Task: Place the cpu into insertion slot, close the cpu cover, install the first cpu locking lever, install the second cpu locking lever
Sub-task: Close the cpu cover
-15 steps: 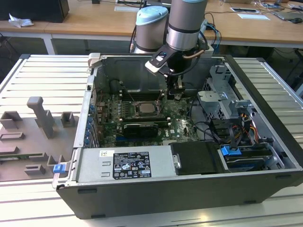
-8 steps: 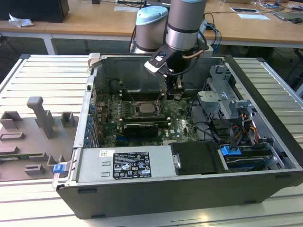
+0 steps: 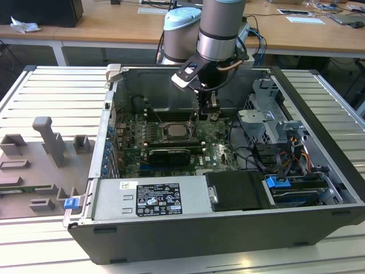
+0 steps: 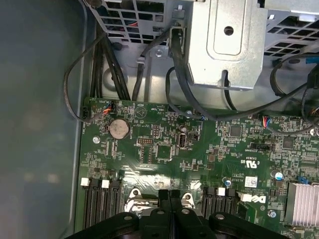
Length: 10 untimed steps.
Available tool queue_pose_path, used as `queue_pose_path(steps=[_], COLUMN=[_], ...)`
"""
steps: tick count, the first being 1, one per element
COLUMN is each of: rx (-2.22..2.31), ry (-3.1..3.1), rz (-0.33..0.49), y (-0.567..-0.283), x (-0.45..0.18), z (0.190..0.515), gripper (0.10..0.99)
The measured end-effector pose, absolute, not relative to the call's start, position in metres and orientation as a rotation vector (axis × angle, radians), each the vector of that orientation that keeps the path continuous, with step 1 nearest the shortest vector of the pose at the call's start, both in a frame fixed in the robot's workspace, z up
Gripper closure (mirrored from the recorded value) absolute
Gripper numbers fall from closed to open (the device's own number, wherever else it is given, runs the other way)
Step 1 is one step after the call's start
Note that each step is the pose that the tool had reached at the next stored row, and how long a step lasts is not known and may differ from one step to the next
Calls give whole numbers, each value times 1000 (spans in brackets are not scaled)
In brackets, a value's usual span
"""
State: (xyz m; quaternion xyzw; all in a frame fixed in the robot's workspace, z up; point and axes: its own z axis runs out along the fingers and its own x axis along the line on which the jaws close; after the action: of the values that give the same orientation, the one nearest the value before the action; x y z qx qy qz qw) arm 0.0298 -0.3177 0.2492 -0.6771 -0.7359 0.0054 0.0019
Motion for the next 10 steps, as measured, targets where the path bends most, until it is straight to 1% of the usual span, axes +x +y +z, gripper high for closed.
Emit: queue_pose_path(steps=[10], rx=[-2124], ry=[-2310], rz=[17], y=[-318], x=[21], z=[249], gripper=[980])
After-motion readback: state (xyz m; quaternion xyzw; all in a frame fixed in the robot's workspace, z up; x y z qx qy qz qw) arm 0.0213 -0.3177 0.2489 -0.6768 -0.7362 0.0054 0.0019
